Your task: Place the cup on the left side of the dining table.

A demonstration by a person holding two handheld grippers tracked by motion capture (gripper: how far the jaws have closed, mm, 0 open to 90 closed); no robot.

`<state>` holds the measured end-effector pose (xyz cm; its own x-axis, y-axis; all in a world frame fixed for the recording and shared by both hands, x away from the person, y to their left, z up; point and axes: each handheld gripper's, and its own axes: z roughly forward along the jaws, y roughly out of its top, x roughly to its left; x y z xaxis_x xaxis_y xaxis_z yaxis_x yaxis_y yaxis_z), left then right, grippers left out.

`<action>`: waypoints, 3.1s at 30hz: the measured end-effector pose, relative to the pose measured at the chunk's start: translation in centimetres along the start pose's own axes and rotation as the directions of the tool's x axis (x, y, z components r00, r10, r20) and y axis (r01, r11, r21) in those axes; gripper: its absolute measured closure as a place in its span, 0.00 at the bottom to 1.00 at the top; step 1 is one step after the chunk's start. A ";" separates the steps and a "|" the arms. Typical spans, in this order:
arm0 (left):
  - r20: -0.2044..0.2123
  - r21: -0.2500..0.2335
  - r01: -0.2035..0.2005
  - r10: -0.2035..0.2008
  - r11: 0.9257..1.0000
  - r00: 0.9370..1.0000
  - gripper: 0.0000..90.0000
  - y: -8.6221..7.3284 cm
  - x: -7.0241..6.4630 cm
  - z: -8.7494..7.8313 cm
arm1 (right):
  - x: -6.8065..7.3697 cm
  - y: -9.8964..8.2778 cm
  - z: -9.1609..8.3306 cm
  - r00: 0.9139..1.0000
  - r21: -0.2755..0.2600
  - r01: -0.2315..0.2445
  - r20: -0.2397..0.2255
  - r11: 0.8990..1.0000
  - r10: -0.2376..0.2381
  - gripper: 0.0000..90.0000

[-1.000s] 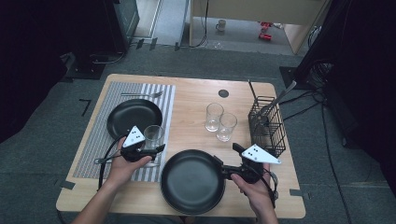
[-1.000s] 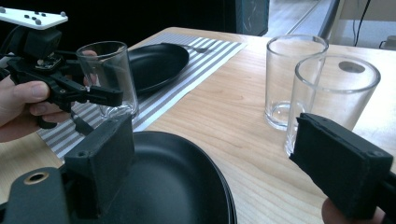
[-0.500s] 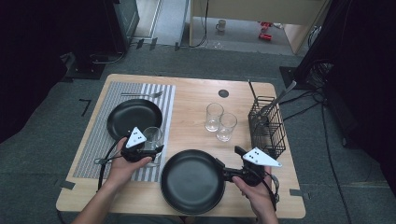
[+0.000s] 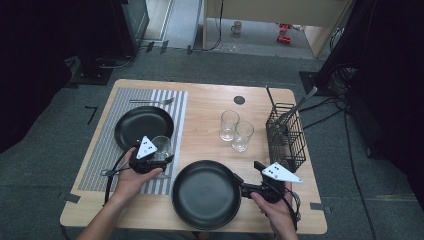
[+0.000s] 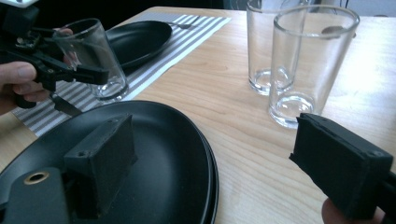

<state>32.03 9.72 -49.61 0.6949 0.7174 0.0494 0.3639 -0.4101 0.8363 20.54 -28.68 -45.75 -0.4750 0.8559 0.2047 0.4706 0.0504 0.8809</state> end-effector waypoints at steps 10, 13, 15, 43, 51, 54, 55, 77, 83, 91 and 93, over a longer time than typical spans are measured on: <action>-0.012 -0.004 -0.014 0.014 1.000 1.000 0.33 -0.1 0.0 -0.1 | -0.8 -1.0 -0.6 1.000 0.004 -0.024 0.015 1.000 0.024 0.14; 0.018 -0.004 0.005 -0.005 1.000 1.000 0.31 -0.1 0.2 -0.4 | -1.0 -1.3 -0.7 0.999 0.007 -0.027 0.020 1.000 0.026 0.14; 0.035 -0.013 0.021 -0.020 1.000 0.999 0.21 0.0 0.2 -0.9 | -1.1 -1.4 -0.8 0.999 0.008 -0.028 0.024 1.000 0.028 0.14; 0.062 -0.094 0.100 -0.095 0.991 0.994 0.10 -1.5 1.2 -7.4 | -3.2 -2.4 -2.6 0.995 0.005 -0.050 0.092 0.999 0.049 0.14; 0.042 -0.081 0.119 -0.115 0.990 0.992 0.10 -2.7 1.6 -8.4 | -3.7 -2.8 -3.2 0.992 0.009 -0.054 0.115 0.998 0.053 0.14; 0.031 -0.080 0.126 -0.124 0.989 0.992 0.10 -3.1 1.9 -8.8 | -4.1 -3.1 -3.5 0.990 0.014 -0.056 0.128 0.998 0.054 0.14; 0.029 -0.079 0.131 -0.129 0.988 0.991 0.10 -3.3 2.0 -9.0 | -4.1 -3.1 -3.5 0.990 0.015 -0.058 0.131 0.998 0.056 0.14; -0.052 -0.053 0.186 -0.189 0.981 0.981 0.10 -6.4 3.6 -11.5 | -6.6 -5.1 -5.3 0.972 0.051 -0.084 0.225 0.995 0.070 0.14; -0.077 -0.043 0.205 -0.208 0.978 0.975 0.10 -7.4 4.1 -12.1 | -7.2 -5.7 -5.6 0.965 0.077 -0.083 0.254 0.994 0.061 0.14; -0.132 -0.012 0.218 -0.218 0.976 0.967 0.10 -8.7 4.7 -13.1 | -8.1 -6.8 -6.0 0.957 0.118 -0.097 0.284 0.988 0.060 0.09; -0.143 -0.002 0.221 -0.219 0.975 0.965 0.10 -9.1 4.9 -13.4 | -8.4 -7.0 -6.2 0.954 0.129 -0.099 0.294 0.987 0.058 0.08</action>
<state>23.85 24.54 -49.64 0.5025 0.8627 -0.0575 0.5069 -0.2401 0.8279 16.62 -39.38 -51.05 -0.2078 0.9707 0.1207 0.6075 0.0313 0.7937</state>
